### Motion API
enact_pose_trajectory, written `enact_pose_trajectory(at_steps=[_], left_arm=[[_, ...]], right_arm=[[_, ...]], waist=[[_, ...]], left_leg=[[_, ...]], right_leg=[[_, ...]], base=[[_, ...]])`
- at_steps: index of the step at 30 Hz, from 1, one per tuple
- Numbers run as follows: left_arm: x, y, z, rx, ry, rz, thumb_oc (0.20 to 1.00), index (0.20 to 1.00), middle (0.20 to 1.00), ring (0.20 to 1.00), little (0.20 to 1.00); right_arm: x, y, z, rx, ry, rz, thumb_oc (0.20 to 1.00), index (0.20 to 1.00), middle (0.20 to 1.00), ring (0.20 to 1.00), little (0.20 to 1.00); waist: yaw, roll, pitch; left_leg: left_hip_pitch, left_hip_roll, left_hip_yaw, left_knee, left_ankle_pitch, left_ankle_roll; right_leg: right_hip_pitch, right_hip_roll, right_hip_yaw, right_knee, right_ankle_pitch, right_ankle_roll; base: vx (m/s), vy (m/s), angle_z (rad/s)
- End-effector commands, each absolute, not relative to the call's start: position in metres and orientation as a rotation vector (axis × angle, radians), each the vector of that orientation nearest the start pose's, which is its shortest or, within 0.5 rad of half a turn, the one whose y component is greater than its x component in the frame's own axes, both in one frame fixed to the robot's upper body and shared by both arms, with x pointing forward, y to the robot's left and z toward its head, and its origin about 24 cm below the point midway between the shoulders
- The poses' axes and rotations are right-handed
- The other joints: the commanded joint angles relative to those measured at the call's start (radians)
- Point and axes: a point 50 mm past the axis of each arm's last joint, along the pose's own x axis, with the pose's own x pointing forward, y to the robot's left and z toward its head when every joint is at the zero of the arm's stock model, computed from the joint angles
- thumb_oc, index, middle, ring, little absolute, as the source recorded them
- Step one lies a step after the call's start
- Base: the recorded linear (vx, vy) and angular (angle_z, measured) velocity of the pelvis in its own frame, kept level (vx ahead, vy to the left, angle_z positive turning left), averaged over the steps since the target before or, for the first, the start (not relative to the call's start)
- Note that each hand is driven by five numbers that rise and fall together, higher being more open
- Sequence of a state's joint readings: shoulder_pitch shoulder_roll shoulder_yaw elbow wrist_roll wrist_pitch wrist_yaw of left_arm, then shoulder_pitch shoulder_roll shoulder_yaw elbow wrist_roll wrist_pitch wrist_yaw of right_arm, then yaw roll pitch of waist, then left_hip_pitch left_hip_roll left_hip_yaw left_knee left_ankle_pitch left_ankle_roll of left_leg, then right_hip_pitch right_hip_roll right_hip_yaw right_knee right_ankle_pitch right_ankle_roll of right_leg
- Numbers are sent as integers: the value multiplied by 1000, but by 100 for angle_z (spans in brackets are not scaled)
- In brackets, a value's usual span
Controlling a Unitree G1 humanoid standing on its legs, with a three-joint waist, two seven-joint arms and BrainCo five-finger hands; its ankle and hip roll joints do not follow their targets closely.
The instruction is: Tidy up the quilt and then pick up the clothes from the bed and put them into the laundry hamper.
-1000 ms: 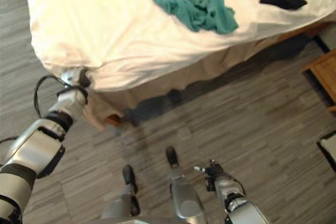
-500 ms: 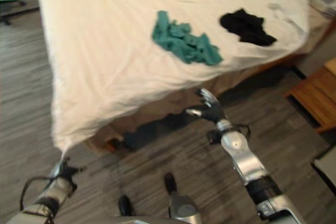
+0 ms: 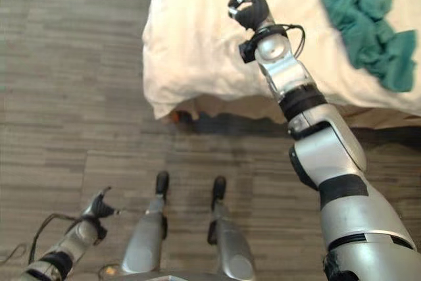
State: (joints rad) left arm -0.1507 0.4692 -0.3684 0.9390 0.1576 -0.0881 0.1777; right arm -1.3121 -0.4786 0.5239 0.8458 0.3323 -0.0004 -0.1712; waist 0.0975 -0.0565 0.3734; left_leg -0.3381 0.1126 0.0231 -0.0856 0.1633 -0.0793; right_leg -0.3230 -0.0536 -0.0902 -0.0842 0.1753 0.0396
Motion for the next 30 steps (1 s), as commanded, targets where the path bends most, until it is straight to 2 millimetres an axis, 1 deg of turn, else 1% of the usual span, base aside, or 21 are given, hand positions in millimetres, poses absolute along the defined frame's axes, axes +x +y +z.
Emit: enact_pose_trajectory(at_steps=[1,4,5,6,7,8,9,10,11,14,16,17,18,19,22,23,24,25,28,29,30], left_arm=[[235,262,-72,827,587,-33,1000,1000,1000,1000,1000],[257,234,-59,781,472,-70,1000,1000,1000,1000,1000],[257,234,-59,781,473,-70,1000,1000,1000,1000,1000],[260,228,-58,767,458,-73,1000,1000,1000,1000,1000],[261,222,-60,750,455,-74,1000,1000,1000,1000,1000],[261,210,-64,717,462,-82,1000,1000,1000,1000,1000],[261,209,-64,717,464,-82,1000,1000,1000,1000,1000],[260,193,-71,698,481,-107,1000,1000,1000,1000,1000],[262,187,-72,696,491,-114,1000,1000,1000,1000,1000],[269,176,-73,709,493,-129,1000,1000,1000,1000,1000],[269,178,-73,708,501,-127,1000,1000,1000,1000,1000],[267,184,-74,701,507,-127,1000,1000,1000,1000,1000],[266,190,-73,703,505,-126,1000,1000,1000,1000,1000],[265,199,-70,695,500,-114,1000,1000,1000,1000,1000],[266,203,-68,691,493,-103,1000,1000,1000,1000,1000],[268,207,-65,686,482,-88,1000,1000,1000,1000,1000],[273,217,-56,673,456,-67,1000,1000,1000,1000,1000],[273,217,-56,674,455,-67,1000,1000,1000,1000,1000],[271,223,-57,672,472,-64,1000,1000,1000,1000,1000],[271,223,-57,672,472,-64,1000,1000,1000,1000,1000],[268,227,-58,666,479,-44,1000,1000,1000,1000,1000]], right_arm=[[412,-138,324,-425,-490,-11,200,200,200,200,200],[418,-122,291,-345,-418,54,200,200,200,200,200],[418,-122,291,-345,-418,54,200,200,200,200,200],[417,-115,277,-321,-401,90,200,200,200,200,200],[415,-103,253,-302,-368,137,200,200,200,200,200],[400,-69,206,-288,-320,285,200,200,200,200,200],[399,-69,205,-289,-319,285,200,200,200,200,200],[378,-39,167,-248,-269,452,200,200,200,200,200],[363,-21,155,-222,-257,555,200,200,200,200,200],[324,17,145,-135,-276,812,200,200,200,200,200],[305,38,160,-123,-362,916,200,200,200,200,200],[299,45,186,-102,-466,931,200,200,200,200,200],[302,42,200,-93,-514,905,200,200,200,200,200],[308,30,230,-100,-629,819,200,200,200,200,200],[312,23,239,-111,-660,776,200,200,200,200,200],[320,10,253,-130,-704,695,200,200,200,200,200],[345,-34,286,-179,-762,461,200,200,200,200,200],[345,-34,287,-179,-763,461,200,200,200,200,200],[370,-83,290,-233,-700,247,200,200,200,200,200],[371,-83,291,-233,-700,247,200,200,200,200,200],[382,-123,273,-236,-618,115,200,200,200,200,200]], waist=[[7,27,29],[20,59,48],[20,59,45],[21,62,45],[20,63,42],[19,63,41],[18,64,41],[19,70,41],[15,72,45],[7,58,42],[3,44,35],[-4,26,31],[-8,16,31],[-20,3,33],[-22,-2,37],[-27,-5,44],[-44,-7,73],[-44,-7,73],[-67,-9,92],[-67,-9,91],[-83,-11,88]], left_leg=[[-25,58,25,-2,-8,-69],[-101,52,22,-2,5,-69],[-103,52,22,-2,5,-69],[-105,52,22,-2,4,-69],[-102,52,21,-2,3,-68],[-82,50,16,-2,-5,-65],[-81,50,15,-2,-5,-65],[-49,47,6,-2,-14,-62],[-20,45,3,-2,-23,-60],[42,41,-5,-2,-41,-51],[79,42,3,-2,-52,-47],[107,44,23,-2,-59,-44],[117,46,34,-2,-61,-42],[122,50,51,2,-62,-43],[121,50,59,6,-64,-44],[116,49,65,13,-63,-45],[72,51,71,53,-71,-48],[70,51,71,56,-72,-48],[12,47,85,112,-87,-46],[9,47,85,114,-89,-46],[-17,42,89,143,-103,-41]], right_leg=[[-94,-71,72,146,-142,107],[-191,-61,62,202,-155,113],[-194,-61,62,205,-156,113],[-198,-60,61,207,-158,113],[-196,-58,60,205,-160,112],[-171,-59,62,194,-164,109],[-169,-59,61,193,-163,109],[-131,-63,59,179,-169,107],[-99,-67,58,175,-177,107],[-38,-72,64,166,-182,104],[-11,-70,74,160,-184,100],[3,-68,90,154,-181,98],[3,-66,101,153,-178,96],[-4,-65,118,151,-172,96],[-9,-64,124,153,-170,96],[-17,-65,129,153,-164,96],[-55,-66,143,161,-152,97],[-57,-66,143,162,-153,97],[-104,-66,157,175,-141,100],[-106,-66,157,176,-141,100],[-123,-65,168,181,-135,104]], base=[[-125,-21,16],[-71,-10,11],[-18,-12,4],[8,-16,-4],[23,-22,-10],[23,-12,-8],[30,-1,-3],[19,19,-6],[0,0,0],[57,-8,10],[58,-12,7],[32,-3,-4],[4,-4,-24],[-14,-1,-29],[-21,-10,-31],[-57,-50,-28],[-57,-50,-13],[-62,-25,-8],[-22,1,-14],[8,30,-15],[33,52,-16]])
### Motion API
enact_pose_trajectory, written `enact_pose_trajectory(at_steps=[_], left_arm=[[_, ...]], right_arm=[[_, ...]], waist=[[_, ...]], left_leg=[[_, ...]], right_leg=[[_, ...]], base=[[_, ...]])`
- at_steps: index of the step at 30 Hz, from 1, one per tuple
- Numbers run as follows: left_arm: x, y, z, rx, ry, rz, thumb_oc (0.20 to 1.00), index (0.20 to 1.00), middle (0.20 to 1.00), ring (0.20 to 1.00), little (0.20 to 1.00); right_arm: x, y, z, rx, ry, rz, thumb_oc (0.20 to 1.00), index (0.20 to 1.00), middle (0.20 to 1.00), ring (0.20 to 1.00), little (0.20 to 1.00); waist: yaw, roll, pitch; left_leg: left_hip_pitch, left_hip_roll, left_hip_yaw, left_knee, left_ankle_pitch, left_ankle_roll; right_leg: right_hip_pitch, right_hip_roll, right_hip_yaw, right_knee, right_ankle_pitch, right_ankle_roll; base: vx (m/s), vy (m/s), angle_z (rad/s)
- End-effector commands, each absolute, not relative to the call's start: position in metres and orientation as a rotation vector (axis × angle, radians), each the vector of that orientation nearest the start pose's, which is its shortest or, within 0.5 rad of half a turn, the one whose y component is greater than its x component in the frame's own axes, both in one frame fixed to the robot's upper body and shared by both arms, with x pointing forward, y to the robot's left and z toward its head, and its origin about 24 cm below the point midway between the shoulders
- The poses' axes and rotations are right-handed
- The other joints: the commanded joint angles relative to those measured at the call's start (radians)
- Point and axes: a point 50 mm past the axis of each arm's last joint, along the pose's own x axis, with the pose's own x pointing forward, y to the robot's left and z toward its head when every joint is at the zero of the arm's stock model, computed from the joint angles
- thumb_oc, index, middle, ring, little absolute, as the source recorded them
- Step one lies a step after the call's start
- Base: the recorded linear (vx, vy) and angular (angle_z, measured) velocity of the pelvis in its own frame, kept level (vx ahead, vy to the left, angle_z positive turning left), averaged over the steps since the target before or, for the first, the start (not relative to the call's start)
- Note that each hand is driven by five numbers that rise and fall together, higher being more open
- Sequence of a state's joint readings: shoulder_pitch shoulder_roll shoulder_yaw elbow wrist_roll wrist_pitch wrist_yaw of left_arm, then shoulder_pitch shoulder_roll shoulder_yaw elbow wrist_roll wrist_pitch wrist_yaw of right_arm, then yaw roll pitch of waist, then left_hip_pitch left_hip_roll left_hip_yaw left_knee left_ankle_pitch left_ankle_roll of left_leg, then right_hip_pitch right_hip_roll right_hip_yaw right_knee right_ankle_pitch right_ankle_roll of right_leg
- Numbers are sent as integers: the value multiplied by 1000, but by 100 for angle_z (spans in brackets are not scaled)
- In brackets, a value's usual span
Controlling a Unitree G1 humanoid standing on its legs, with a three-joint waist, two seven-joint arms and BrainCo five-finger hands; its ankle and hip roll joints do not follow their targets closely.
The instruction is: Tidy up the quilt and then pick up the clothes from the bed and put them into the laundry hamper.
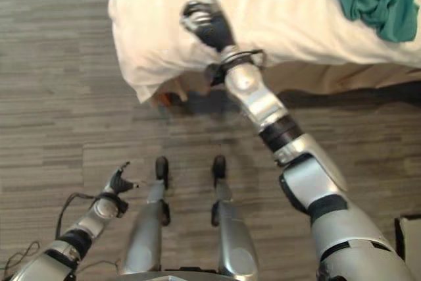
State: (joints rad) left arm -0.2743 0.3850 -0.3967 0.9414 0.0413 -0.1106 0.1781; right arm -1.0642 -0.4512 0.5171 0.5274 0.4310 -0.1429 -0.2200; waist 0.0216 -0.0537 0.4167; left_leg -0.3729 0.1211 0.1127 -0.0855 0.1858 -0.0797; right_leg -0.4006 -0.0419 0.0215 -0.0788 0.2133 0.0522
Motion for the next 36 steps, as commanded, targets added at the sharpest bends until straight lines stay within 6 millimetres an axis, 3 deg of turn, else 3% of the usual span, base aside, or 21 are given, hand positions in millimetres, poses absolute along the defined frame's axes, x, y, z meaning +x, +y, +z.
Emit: enact_pose_trajectory(at_steps=[1,4,7,8,10,11,13,15,17,19,21,22,23,24,26,27,30,32,33,35,36], left_arm=[[264,229,-61,663,496,-36,1000,1000,1000,1000,1000],[252,229,-74,660,557,-40,1000,1000,1000,1000,1000],[234,227,-90,639,636,-44,1000,1000,1000,1000,1000],[234,227,-90,639,636,-44,1000,1000,1000,1000,1000],[223,226,-98,631,684,-50,1000,1000,1000,1000,1000],[216,228,-103,617,714,-32,1000,1000,1000,1000,1000],[216,227,-103,604,719,-24,1000,1000,1000,1000,1000],[211,225,-108,588,751,-23,1000,1000,1000,1000,1000],[202,221,-117,537,819,-6,1000,1000,1000,1000,1000],[191,216,-125,548,860,-30,1000,1000,1000,1000,1000],[187,210,-129,574,879,-50,1000,1000,1000,1000,1000],[187,210,-129,574,879,-50,1000,1000,1000,1000,1000],[181,208,-134,599,918,-74,1000,1000,1000,1000,1000],[187,204,-131,608,896,-72,1000,1000,1000,1000,1000],[190,201,-130,608,880,-69,1000,1000,1000,1000,1000],[202,193,-124,624,827,-75,1000,1000,1000,1000,1000],[208,189,-121,634,794,-80,1000,1000,1000,1000,1000],[212,175,-120,657,763,-135,1000,1000,1000,1000,1000],[217,166,-118,660,743,-159,1000,1000,1000,1000,1000],[223,157,-115,680,712,-187,1000,1000,1000,1000,1000],[221,156,-116,689,725,-195,1000,1000,1000,1000,1000]], right_arm=[[384,-140,255,-212,-561,69,200,200,200,200,200],[378,-185,182,-174,-375,-44,200,200,200,200,200],[343,-208,80,-95,-91,-96,200,200,200,200,200],[343,-208,80,-95,-91,-96,200,200,200,200,200],[304,-225,18,-60,110,-144,200,200,200,200,200],[278,-227,-23,-52,265,-175,200,200,200,200,200],[256,-227,-52,-11,389,-218,1000,1000,1000,1000,1000],[229,-220,-79,31,507,-221,1000,1000,1000,1000,1000],[209,-212,-98,36,604,-182,1000,1000,1000,1000,1000],[184,-203,-118,28,718,-141,1000,1000,1000,1000,1000],[168,-197,-130,18,801,-89,1000,1000,1000,1000,1000],[168,-198,-130,18,801,-89,1000,1000,1000,1000,1000],[145,-203,-144,-70,924,-91,1000,1000,1000,1000,1000],[139,-207,-147,-98,970,-100,1000,1000,1000,1000,1000],[136,-211,-149,-129,991,-111,1000,1000,1000,1000,1000],[140,-213,-148,-167,999,-115,1000,1000,1000,1000,1000],[149,-209,-144,-226,968,-66,1000,1000,1000,1000,1000],[161,-201,-141,-294,930,9,1000,1000,1000,1000,1000],[166,-203,-138,-318,915,6,1000,1000,1000,1000,1000],[171,-204,-136,-326,902,-11,1000,1000,1000,1000,1000],[169,-204,-137,-330,908,-12,1000,1000,1000,1000,1000]], waist=[[-16,-13,44],[-36,-13,26],[-61,-12,1],[-61,-12,0],[-94,-8,-23],[-118,-3,-37],[-124,15,-45],[-166,23,-77],[-179,29,-115],[-174,41,-154],[-201,38,-189],[-196,41,-189],[-187,31,-200],[-171,11,-198],[-157,0,-193],[-142,-12,-187],[-125,-5,-189],[-104,22,-193],[-89,51,-191],[-89,66,-190],[-92,69,-198]], left_leg=[[18,31,1,155,-139,-34],[20,18,7,194,-178,-21],[81,1,22,224,-243,8],[80,1,22,223,-243,8],[163,-17,30,220,-277,27],[245,-28,60,199,-291,43],[327,-20,110,165,-290,52],[405,-23,142,101,-278,48],[456,-43,183,91,-296,51],[510,-49,217,121,-357,51],[487,3,266,336,-274,-2],[483,11,268,348,-279,-8],[450,76,280,575,-180,-53],[401,74,250,683,-95,-50],[337,79,219,781,-101,-44],[248,48,131,788,-157,-14],[233,42,101,670,-179,-9],[282,43,7,268,-178,-3],[304,39,-112,67,-110,-17],[274,49,-186,1,-65,-40],[277,48,-193,-2,-86,-36]], right_leg=[[-44,-75,62,177,-177,93],[-35,-86,74,176,-179,102],[25,-104,93,183,-195,114],[24,-104,93,183,-195,114],[74,-121,88,235,-185,141],[85,-143,60,320,-121,175],[87,-185,-69,419,-91,161],[87,-109,-107,446,-155,160],[115,-45,-200,398,-206,148],[193,-73,-352,391,-291,85],[283,-3,-290,278,-313,27],[284,4,-287,273,-311,23],[357,52,-248,204,-332,-35],[384,59,-205,163,-310,-60],[410,56,-181,134,-309,-69],[433,33,-102,104,-296,-56],[460,20,-6,54,-282,-28],[481,3,100,9,-269,25],[483,5,157,13,-277,39],[484,-3,203,16,-288,53],[487,-9,218,16,-300,58]], base=[[47,78,-13],[66,101,-11],[130,156,-22],[131,126,-30],[208,206,-16],[258,278,5],[198,222,-22],[210,160,-72],[274,104,-41],[385,-14,-92],[293,-154,-70],[296,-219,-55],[241,-209,-91],[288,-212,-175],[139,8,-193],[202,199,-143],[246,279,-124],[435,459,-239],[354,351,-125],[357,383,-142],[316,323,-94]])
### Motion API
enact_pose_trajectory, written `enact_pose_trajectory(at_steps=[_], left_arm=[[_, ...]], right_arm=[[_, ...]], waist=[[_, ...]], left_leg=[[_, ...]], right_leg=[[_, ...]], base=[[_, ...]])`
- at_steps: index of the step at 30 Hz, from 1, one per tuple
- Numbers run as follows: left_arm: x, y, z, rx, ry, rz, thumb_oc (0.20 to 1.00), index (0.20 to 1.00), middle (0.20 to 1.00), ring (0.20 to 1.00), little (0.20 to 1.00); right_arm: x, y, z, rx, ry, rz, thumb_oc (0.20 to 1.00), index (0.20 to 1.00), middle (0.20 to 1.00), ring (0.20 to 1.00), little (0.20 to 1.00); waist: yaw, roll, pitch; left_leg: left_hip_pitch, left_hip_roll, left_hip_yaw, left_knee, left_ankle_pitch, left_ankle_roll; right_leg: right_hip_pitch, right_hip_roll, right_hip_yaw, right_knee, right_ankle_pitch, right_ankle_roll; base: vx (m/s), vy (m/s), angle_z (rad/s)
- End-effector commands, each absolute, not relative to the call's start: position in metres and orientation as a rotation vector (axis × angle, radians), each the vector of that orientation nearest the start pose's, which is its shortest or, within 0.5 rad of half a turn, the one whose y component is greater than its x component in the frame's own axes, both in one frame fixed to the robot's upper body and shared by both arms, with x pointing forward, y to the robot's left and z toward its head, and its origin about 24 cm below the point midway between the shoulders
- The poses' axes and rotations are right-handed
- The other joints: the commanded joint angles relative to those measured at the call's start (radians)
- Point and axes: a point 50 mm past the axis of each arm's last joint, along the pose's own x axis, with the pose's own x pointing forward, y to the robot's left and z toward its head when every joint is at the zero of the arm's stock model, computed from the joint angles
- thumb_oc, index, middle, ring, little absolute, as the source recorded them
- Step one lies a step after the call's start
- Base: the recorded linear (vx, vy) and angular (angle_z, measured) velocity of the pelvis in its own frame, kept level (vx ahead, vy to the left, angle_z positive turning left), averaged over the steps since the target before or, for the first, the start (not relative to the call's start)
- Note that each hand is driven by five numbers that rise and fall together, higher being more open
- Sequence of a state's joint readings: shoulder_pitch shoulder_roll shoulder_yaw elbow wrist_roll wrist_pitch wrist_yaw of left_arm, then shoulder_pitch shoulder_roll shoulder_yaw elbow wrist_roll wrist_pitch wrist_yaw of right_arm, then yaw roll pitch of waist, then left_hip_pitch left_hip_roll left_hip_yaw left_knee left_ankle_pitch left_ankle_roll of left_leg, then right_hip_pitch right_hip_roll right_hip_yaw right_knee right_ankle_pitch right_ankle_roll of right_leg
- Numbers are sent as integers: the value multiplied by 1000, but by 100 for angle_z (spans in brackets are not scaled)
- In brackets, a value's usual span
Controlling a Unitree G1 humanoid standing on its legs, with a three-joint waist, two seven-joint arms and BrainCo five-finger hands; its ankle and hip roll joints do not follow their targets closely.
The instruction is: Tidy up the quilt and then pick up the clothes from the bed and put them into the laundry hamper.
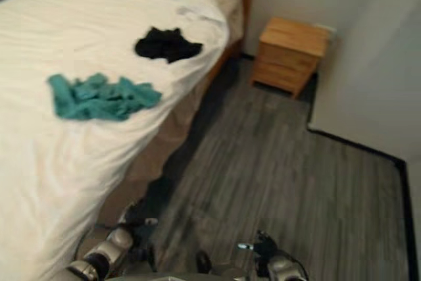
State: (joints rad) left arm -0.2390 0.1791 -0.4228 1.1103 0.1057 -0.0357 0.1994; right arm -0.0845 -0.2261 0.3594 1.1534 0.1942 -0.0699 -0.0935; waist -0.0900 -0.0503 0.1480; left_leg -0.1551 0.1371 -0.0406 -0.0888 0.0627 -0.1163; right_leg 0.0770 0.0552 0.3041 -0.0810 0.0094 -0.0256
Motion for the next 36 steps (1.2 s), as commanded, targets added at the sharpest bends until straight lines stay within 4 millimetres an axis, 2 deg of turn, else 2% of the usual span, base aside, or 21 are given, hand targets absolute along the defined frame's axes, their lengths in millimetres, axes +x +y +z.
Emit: enact_pose_trajectory(at_steps=[1,3,5,6,8,10,12,14,16,17,18,20,22,23,24,26,27,28,33,34,36], left_arm=[[221,156,-116,689,725,-195,1000,1000,1000,1000,1000],[220,152,-118,703,727,-217,1000,1000,1000,1000,1000],[221,150,-118,753,725,-255,1000,1000,1000,1000,1000],[225,149,-115,765,706,-249,1000,1000,1000,1000,1000],[229,152,-112,804,691,-253,1000,1000,1000,1000,1000],[228,154,-113,804,690,-262,1000,1000,1000,1000,1000],[226,157,-114,833,693,-276,1000,1000,1000,1000,1000],[216,160,-121,884,733,-320,1000,1000,1000,1000,1000],[212,161,-124,895,748,-328,1000,1000,1000,1000,1000],[201,160,-131,910,781,-354,1000,1000,1000,1000,1000],[199,160,-131,879,795,-330,1000,1000,1000,1000,1000],[205,161,-128,832,785,-276,1000,1000,1000,1000,1000],[218,160,-119,790,731,-221,1000,1000,1000,1000,1000],[225,156,-114,772,694,-208,1000,1000,1000,1000,1000],[233,150,-107,748,647,-199,1000,1000,1000,1000,1000],[236,147,-104,734,623,-190,1000,1000,1000,1000,1000],[239,143,-102,715,603,-190,1000,1000,1000,1000,1000],[240,142,-102,712,603,-191,1000,1000,1000,1000,1000],[236,138,-104,731,606,-221,1000,1000,1000,1000,1000],[228,142,-109,733,634,-215,1000,1000,1000,1000,1000],[221,149,-114,706,677,-174,1000,1000,1000,1000,1000]], right_arm=[[169,-204,-137,-330,908,-12,1000,1000,1000,1000,1000],[160,-206,-141,-308,939,-42,1000,1000,1000,1000,1000],[148,-205,-147,-261,986,-92,1000,1000,1000,1000,1000],[155,-203,-145,-247,971,-106,1000,1000,1000,1000,1000],[163,-198,-142,-244,948,-103,1000,1000,1000,1000,1000],[166,-193,-141,-227,919,-106,1000,1000,1000,1000,1000],[171,-188,-138,-197,890,-107,1000,1000,1000,1000,1000],[161,-189,-143,-199,923,-109,1000,1000,1000,1000,1000],[156,-190,-145,-208,941,-109,1000,1000,1000,1000,1000],[141,-196,-151,-234,990,-109,1000,1000,1000,1000,1000],[131,-202,-153,-265,1023,-109,1000,1000,1000,1000,1000],[130,-208,-153,-324,1035,-110,1000,1000,1000,1000,1000],[132,-211,-152,-360,1029,-97,1000,1000,1000,1000,1000],[133,-212,-151,-386,1023,-78,1000,1000,1000,1000,1000],[137,-214,-150,-413,1012,-53,1000,1000,1000,1000,1000],[140,-217,-148,-425,1005,-53,1000,1000,1000,1000,1000],[145,-222,-145,-451,996,-57,1000,1000,1000,1000,1000],[147,-225,-144,-456,992,-65,1000,1000,1000,1000,1000],[143,-230,-144,-439,1002,-111,1000,1000,1000,1000,1000],[137,-226,-147,-440,1016,-89,1000,1000,1000,1000,1000],[133,-215,-151,-426,1026,-67,1000,1000,1000,1000,1000]], waist=[[21,65,70],[7,70,65],[-3,55,68],[4,54,88],[6,59,110],[-11,56,116],[-41,48,130],[-71,55,120],[-76,60,115],[-85,78,102],[-85,90,96],[-62,64,123],[-30,19,137],[-11,12,142],[25,13,139],[44,12,134],[80,36,117],[86,45,112],[87,41,109],[98,49,89],[127,25,84]], left_leg=[[60,32,-38,1,36,1],[62,33,-19,3,47,-2],[96,5,19,5,10,30],[109,7,61,9,-1,37],[136,14,118,1,-21,45],[176,8,147,1,-45,47],[221,-20,162,1,-87,50],[284,-49,182,1,-160,45],[306,-51,195,1,-180,44],[334,-42,192,96,-184,37],[320,-29,198,220,-141,18],[188,-30,132,539,-55,-5],[70,-71,68,680,-60,11],[50,-74,56,657,-76,20],[43,-90,31,502,-107,42],[41,-115,4,388,-121,52],[8,-116,-77,158,-53,53],[3,-104,-92,75,-1,42],[-73,-81,53,1,21,33],[-61,-63,101,2,53,51],[-22,-98,83,15,48,85]], right_leg=[[10,-106,-64,18,-97,136],[26,-119,-61,28,-112,141],[-31,-122,-29,205,-135,166],[-90,-125,-55,297,-108,198],[-201,-157,-170,438,-46,215],[-248,-130,-221,430,-47,219],[-295,-58,-240,286,-39,196],[-322,-73,-380,83,18,179],[-335,-84,-417,80,22,179],[-290,-71,-395,67,18,143],[-255,-57,-390,65,19,121],[-196,-64,-383,57,10,90],[-134,-91,-360,33,-4,77],[-101,-92,-340,19,-13,79],[-57,-94,-295,1,-36,88],[-39,-97,-271,-6,-50,98],[-9,-86,-243,-6,-78,109],[5,-88,-236,-6,-89,114],[79,-128,-246,-6,-143,136],[126,-118,-231,23,-178,135],[100,-125,-230,225,-181,161]], base=[[303,216,-118],[316,235,-120],[397,346,-20],[251,239,-57],[301,197,-115],[328,117,-122],[428,23,-33],[545,-22,-11],[422,-76,18],[662,-155,21],[607,-215,8],[360,-216,15],[389,-113,-17],[637,83,-61],[488,102,-69],[513,177,-112],[691,253,-130],[513,183,-114],[437,167,-55],[637,196,-15],[644,176,-24]])
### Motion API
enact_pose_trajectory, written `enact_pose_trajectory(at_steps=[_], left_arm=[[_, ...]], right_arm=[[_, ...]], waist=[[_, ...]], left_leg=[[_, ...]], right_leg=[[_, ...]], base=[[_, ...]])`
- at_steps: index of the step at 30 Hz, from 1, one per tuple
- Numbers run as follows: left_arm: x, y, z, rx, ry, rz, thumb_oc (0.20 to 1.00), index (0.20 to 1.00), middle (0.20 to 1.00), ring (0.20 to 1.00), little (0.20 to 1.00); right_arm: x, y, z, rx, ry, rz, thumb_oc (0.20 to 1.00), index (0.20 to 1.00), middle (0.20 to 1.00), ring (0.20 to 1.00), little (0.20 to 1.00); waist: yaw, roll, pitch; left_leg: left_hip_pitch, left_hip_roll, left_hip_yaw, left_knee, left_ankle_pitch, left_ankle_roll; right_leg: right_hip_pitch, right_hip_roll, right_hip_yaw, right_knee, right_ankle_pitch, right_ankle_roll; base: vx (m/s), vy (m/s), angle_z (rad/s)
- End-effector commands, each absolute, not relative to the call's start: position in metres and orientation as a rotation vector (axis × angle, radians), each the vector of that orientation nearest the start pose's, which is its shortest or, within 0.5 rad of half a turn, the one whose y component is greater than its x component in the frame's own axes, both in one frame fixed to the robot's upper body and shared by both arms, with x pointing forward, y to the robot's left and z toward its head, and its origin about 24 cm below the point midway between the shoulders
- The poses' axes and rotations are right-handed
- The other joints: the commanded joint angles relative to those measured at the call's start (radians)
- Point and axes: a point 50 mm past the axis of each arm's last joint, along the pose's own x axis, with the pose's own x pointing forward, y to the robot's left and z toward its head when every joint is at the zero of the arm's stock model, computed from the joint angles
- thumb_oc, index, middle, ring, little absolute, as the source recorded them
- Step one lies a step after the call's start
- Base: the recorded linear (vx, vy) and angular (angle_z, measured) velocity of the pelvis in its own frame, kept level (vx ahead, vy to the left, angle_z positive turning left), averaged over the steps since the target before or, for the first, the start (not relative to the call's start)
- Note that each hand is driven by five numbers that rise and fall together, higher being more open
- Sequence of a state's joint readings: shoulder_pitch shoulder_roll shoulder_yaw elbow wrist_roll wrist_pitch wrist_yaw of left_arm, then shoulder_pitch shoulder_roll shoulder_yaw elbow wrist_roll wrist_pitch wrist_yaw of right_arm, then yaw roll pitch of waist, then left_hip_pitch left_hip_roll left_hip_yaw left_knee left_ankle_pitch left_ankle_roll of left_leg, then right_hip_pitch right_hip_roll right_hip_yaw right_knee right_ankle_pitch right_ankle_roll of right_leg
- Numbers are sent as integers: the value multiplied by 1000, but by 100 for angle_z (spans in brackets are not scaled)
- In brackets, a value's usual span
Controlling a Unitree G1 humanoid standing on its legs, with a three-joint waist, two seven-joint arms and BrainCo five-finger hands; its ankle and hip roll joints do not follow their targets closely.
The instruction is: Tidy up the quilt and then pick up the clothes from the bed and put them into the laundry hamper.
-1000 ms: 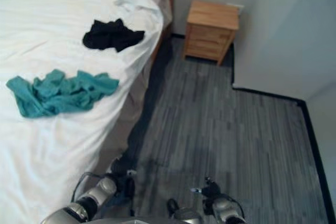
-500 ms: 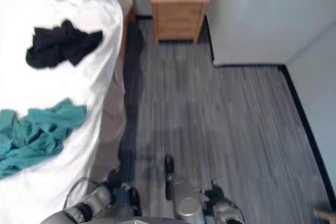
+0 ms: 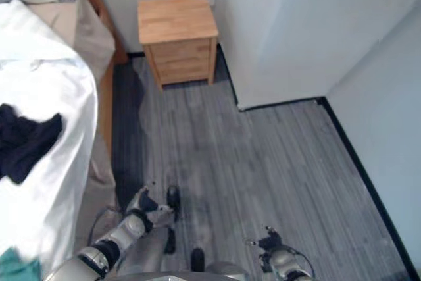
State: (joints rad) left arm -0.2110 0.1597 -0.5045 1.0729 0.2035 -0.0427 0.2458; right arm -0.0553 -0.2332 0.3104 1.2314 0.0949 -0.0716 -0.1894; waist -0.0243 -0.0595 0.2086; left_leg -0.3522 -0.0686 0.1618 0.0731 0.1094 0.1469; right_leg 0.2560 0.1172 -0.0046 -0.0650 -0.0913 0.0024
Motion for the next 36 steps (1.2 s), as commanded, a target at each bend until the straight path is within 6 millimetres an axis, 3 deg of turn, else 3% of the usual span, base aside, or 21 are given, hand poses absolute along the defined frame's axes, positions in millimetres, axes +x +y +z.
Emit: enact_pose_trajectory(at_steps=[1,2,3,5,6,7,10,11,13,15,17,18,19,22,24,25,26,28,30,32,36], left_arm=[[216,154,-118,687,710,-138,1000,1000,1000,1000,1000],[216,154,-118,686,709,-138,1000,1000,1000,1000,1000],[208,166,-123,715,767,-116,1000,1000,1000,1000,1000],[202,171,-127,746,790,-140,1000,1000,1000,1000,1000],[202,174,-127,783,796,-172,1000,1000,1000,1000,1000],[202,174,-127,783,796,-172,1000,1000,1000,1000,1000],[209,174,-124,818,775,-200,1000,1000,1000,1000,1000],[207,179,-125,810,794,-185,1000,1000,1000,1000,1000],[206,178,-125,810,786,-192,1000,1000,1000,1000,1000],[204,175,-126,788,787,-189,1000,1000,1000,1000,1000],[213,167,-121,722,747,-161,1000,1000,1000,1000,1000],[213,167,-120,728,733,-167,1000,1000,1000,1000,1000],[212,167,-120,728,734,-168,1000,1000,1000,1000,1000],[194,178,-130,719,809,-137,1000,1000,1000,1000,1000],[186,182,-134,719,843,-124,1000,1000,1000,1000,1000],[169,193,-142,721,925,-106,1000,1000,1000,1000,1000],[169,193,-142,721,925,-106,1000,1000,1000,1000,1000],[156,202,-146,739,981,-87,1000,1000,1000,1000,1000],[150,211,-148,736,1012,-56,1000,1000,1000,1000,1000],[151,215,-146,733,1008,-41,1000,1000,1000,1000,1000],[157,222,-142,732,983,-16,1000,1000,1000,1000,1000]], right_arm=[[135,-211,-151,-428,1022,-53,1000,1000,1000,1000,1000],[135,-211,-151,-428,1021,-53,1000,1000,1000,1000,1000],[142,-201,-150,-393,993,-44,1000,1000,1000,1000,1000],[146,-193,-148,-369,963,-20,1000,1000,1000,1000,1000],[149,-191,-147,-359,949,-4,1000,1000,1000,1000,1000],[149,-191,-147,-359,949,-3,1000,1000,1000,1000,1000],[145,-199,-148,-376,975,-18,1000,1000,1000,1000,1000],[140,-203,-150,-390,1012,-19,1000,1000,1000,1000,1000],[129,-206,-155,-421,1069,4,1000,1000,1000,1000,1000],[119,-215,-157,-475,1106,15,1000,1000,1000,1000,1000],[123,-231,-153,-526,1102,-13,1000,1000,1000,1000,1000],[121,-236,-152,-521,1111,-38,1000,1000,1000,1000,1000],[121,-236,-153,-520,1111,-38,1000,1000,1000,1000,1000],[136,-236,-148,-520,1074,-59,1000,1000,1000,1000,1000],[136,-235,-148,-531,1074,-51,1000,1000,1000,1000,1000],[138,-229,-149,-550,1069,-21,1000,1000,1000,1000,1000],[138,-229,-149,-550,1069,-22,1000,1000,1000,1000,1000],[145,-221,-148,-530,1046,-15,1000,1000,1000,1000,1000],[150,-211,-147,-506,1024,-3,1000,1000,1000,1000,1000],[154,-205,-147,-494,1004,8,1000,1000,1000,1000,1000],[156,-209,-146,-440,1012,-50,1000,1000,1000,1000,1000]], waist=[[60,24,37],[61,26,35],[42,33,59],[21,59,70],[-11,56,72],[-18,56,78],[-51,63,69],[-58,67,61],[-48,58,44],[-40,61,47],[-27,35,81],[-8,27,70],[-8,25,73],[15,53,34],[25,52,25],[34,43,13],[34,45,10],[27,49,18],[20,48,29],[14,42,33],[-5,25,21]], left_leg=[[205,88,-122,-144,-16,-163],[203,91,-122,-144,-15,-163],[284,93,-128,-160,-38,-142],[329,105,-158,-160,-57,-139],[362,83,-205,-160,-75,-143],[369,81,-211,-160,-78,-142],[401,68,-269,-160,-114,-155],[430,70,-283,-160,-138,-166],[482,80,-301,-142,-190,-178],[459,77,-315,9,-177,-189],[293,62,-258,214,-122,-206],[218,63,-138,137,-137,-183],[224,61,-138,136,-140,-182],[218,92,59,-74,-61,-177],[242,94,70,-94,-51,-169],[305,74,33,-139,-67,-142],[302,76,34,-139,-66,-142],[355,82,15,-159,-79,-128],[372,93,-47,-160,-80,-137],[368,96,-109,-160,-74,-148],[352,78,-263,-160,-66,-153]], right_leg=[[-137,-202,64,352,-12,174],[-141,-199,65,351,-9,174],[-273,-179,85,568,154,214],[-385,-106,104,621,94,185],[-400,-66,127,459,17,156],[-388,-69,120,455,14,156],[-423,-112,220,123,50,136],[-439,-125,246,70,91,154],[-401,-153,216,44,98,138],[-371,-156,204,64,103,116],[-302,-209,128,52,92,95],[-232,-231,57,4,76,98],[-224,-234,56,-2,75,100],[-152,-212,-15,14,15,107],[-144,-203,-26,53,-4,106],[-175,-196,-59,252,-18,132],[-178,-194,-58,252,-16,132],[-255,-191,-61,434,21,178],[-319,-170,-3,504,22,181],[-307,-169,58,394,-19,150],[-303,-120,397,184,13,128]], base=[[297,81,-16],[490,138,12],[496,118,44],[650,57,55],[537,-35,98],[594,-78,138],[482,-136,130],[584,-228,122],[536,-237,112],[345,-216,89],[240,-197,124],[291,-173,162],[394,-114,162],[350,24,79],[335,67,45],[313,78,18],[279,55,-12],[152,-19,3],[167,-116,50],[137,-192,100],[104,-270,165]])
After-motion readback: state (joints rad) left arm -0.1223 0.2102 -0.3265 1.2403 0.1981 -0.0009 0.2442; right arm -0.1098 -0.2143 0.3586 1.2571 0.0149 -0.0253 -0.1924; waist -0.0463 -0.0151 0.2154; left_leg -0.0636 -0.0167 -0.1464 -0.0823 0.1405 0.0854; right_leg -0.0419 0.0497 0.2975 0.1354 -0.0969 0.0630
